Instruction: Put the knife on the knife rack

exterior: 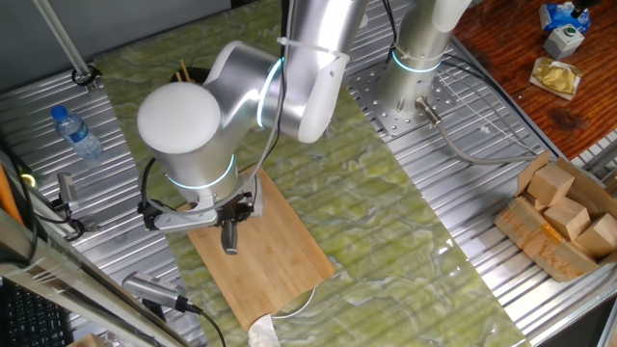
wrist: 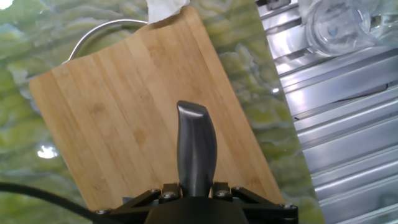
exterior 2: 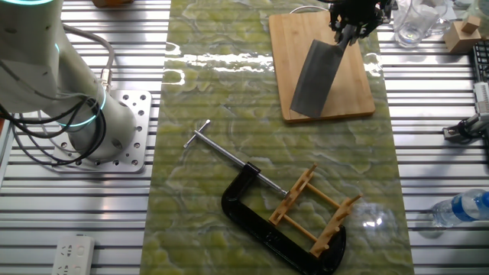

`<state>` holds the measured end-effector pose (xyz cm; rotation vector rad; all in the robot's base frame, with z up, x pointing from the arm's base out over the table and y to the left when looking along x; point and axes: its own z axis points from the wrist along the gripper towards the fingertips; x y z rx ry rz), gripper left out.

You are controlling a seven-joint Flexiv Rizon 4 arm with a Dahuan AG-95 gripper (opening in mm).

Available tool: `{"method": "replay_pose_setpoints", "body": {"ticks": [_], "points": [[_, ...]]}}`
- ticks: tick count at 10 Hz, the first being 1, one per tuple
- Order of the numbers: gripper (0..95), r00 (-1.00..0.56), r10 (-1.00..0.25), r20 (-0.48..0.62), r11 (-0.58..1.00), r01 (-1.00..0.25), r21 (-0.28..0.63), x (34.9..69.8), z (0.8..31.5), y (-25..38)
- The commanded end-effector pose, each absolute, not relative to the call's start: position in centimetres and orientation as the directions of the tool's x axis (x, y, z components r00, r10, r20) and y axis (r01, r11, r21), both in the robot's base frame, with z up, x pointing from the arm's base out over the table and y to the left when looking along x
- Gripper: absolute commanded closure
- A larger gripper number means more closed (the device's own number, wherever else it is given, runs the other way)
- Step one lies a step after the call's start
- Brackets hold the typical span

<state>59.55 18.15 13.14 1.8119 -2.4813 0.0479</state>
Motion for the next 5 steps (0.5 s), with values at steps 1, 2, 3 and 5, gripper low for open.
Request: {"method": "replay_pose_setpoints", "body": {"ticks": [1,2,3,5], "points": [[95.0,-0.304,-0.950,0.077,0.307,-0.951,0.027,59.5,13.8,18.3],[95.0,-0.305,-0.949,0.079,0.308,-0.951,0.030,59.5,14.1,18.3],[95.0,-0.302,-0.950,0.083,0.305,-0.952,0.031,59.4,14.6,18.4],[95.0,-0.298,-0.951,0.084,0.302,-0.953,0.033,59.3,15.2,18.5]]}}
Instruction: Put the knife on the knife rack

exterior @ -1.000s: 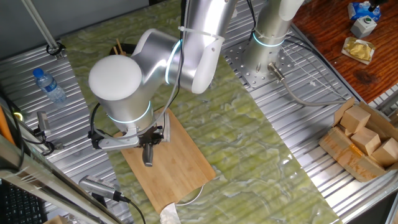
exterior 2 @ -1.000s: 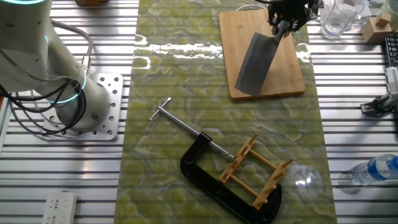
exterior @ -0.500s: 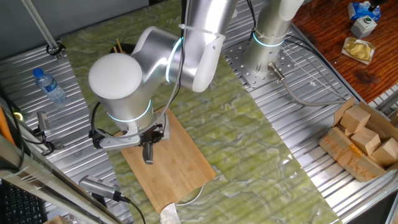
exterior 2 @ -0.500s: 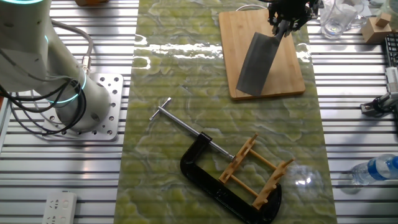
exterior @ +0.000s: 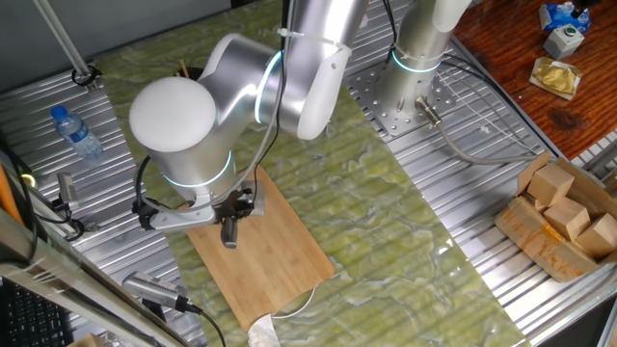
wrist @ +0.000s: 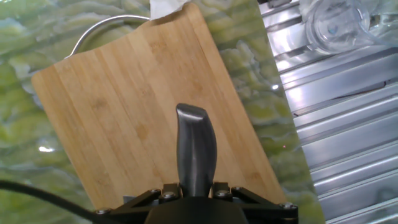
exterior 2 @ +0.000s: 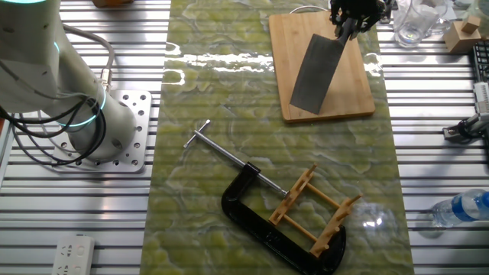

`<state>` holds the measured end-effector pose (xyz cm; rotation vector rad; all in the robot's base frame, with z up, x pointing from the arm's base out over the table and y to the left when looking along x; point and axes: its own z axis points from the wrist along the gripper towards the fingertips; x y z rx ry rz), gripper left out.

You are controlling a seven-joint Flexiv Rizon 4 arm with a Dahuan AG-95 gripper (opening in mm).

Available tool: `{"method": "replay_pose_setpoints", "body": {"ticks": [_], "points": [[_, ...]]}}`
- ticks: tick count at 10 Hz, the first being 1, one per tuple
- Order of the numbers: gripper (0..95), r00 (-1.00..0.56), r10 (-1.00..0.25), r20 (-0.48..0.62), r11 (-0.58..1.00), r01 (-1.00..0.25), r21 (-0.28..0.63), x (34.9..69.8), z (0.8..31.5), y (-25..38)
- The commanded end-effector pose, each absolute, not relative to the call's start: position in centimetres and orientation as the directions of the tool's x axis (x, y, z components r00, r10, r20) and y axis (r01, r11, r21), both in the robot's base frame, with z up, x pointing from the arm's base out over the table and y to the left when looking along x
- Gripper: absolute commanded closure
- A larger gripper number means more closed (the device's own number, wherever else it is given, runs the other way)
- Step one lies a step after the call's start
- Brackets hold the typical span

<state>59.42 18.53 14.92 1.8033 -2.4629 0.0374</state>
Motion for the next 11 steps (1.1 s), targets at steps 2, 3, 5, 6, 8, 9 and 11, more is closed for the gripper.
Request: {"method": "replay_pose_setpoints", "body": {"ticks": [2,3,5,6,8,9,11], "points": [[95.0,-0.292,-0.953,0.084,0.296,-0.955,0.034,59.2,15.5,18.5],[95.0,-0.289,-0.954,0.084,0.292,-0.956,0.034,59.1,15.7,18.5],[95.0,-0.284,-0.955,0.088,0.287,-0.957,0.035,58.9,16.1,18.6],[95.0,-0.284,-0.955,0.089,0.289,-0.957,0.036,58.9,16.2,18.6],[95.0,-0.287,-0.954,0.089,0.291,-0.956,0.038,58.9,16.4,18.7],[95.0,-0.290,-0.953,0.088,0.294,-0.955,0.041,58.8,16.7,18.8],[95.0,-0.297,-0.951,0.089,0.302,-0.952,0.043,58.5,17.8,19.1]]}}
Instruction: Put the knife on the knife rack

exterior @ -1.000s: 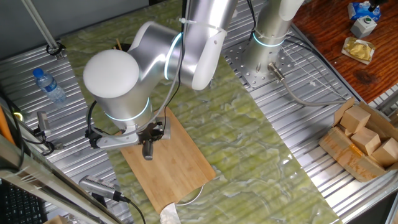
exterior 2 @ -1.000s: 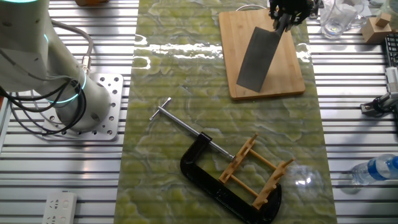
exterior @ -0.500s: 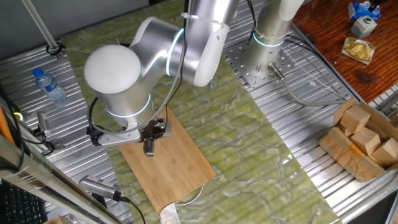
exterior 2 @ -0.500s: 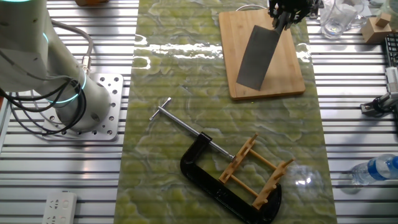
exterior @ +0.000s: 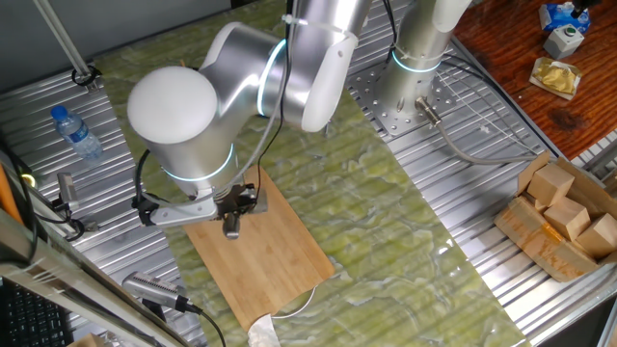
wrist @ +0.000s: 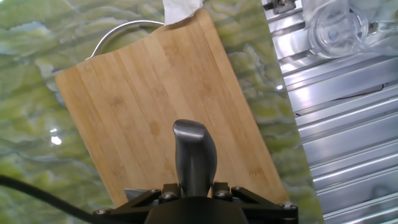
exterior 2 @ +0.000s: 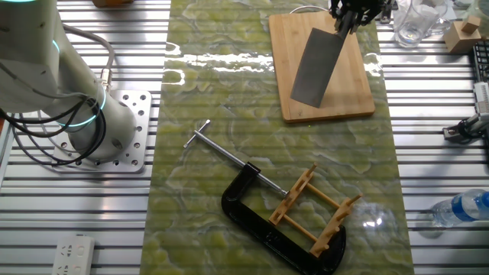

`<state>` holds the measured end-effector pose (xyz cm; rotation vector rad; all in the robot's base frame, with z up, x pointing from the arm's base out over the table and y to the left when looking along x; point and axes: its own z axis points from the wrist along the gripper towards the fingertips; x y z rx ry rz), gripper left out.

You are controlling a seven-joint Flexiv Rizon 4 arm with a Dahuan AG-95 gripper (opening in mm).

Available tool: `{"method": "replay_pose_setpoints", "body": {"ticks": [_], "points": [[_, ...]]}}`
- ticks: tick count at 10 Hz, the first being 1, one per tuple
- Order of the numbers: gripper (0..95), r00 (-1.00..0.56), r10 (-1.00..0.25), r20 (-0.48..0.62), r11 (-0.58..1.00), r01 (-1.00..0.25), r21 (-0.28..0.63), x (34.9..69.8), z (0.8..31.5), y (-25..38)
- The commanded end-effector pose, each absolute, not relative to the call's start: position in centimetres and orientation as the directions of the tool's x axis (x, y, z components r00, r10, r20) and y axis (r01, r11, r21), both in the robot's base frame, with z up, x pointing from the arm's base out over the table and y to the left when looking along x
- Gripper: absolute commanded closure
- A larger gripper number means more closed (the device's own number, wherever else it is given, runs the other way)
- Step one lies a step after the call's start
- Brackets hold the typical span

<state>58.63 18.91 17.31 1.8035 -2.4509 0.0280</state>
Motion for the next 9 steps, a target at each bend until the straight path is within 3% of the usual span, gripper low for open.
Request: {"method": "replay_pose_setpoints", "body": {"ticks": [1,9], "points": [[95.0,-0.298,-0.950,0.089,0.303,-0.952,0.042,58.4,18.3,19.3],[95.0,-0.297,-0.951,0.085,0.302,-0.952,0.044,57.8,19.5,19.7]]}}
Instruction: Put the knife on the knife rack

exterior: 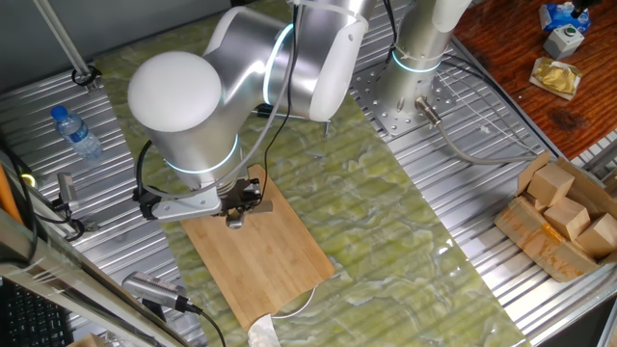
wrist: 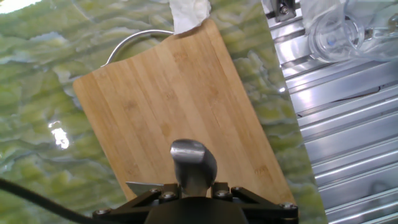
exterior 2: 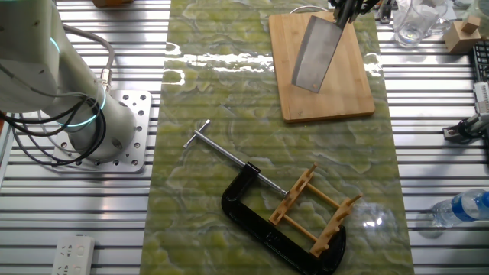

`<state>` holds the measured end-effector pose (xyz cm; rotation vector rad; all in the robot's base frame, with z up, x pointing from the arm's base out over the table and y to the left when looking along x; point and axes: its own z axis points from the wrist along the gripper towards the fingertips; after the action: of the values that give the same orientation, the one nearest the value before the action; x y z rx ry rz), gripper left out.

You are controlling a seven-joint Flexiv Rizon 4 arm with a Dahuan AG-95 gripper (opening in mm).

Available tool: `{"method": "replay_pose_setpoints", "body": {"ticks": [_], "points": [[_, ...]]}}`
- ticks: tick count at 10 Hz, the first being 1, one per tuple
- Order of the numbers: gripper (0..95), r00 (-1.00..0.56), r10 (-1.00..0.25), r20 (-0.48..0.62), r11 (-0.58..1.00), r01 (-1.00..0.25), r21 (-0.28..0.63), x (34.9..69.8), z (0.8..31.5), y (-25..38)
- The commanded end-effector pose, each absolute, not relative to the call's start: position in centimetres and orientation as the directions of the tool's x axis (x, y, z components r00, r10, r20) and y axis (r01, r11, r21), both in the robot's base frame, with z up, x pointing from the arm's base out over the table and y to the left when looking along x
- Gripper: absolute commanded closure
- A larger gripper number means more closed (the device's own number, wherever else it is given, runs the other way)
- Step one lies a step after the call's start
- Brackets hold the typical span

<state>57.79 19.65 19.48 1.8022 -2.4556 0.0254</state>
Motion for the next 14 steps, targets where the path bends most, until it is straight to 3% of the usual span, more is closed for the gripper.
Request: {"method": "replay_pose_setpoints", "body": {"ticks": [1,14], "points": [[95.0,-0.297,-0.951,0.085,0.301,-0.953,0.044,57.7,19.7,19.7],[95.0,-0.297,-0.951,0.079,0.301,-0.953,0.037,57.1,20.7,20.1]]}}
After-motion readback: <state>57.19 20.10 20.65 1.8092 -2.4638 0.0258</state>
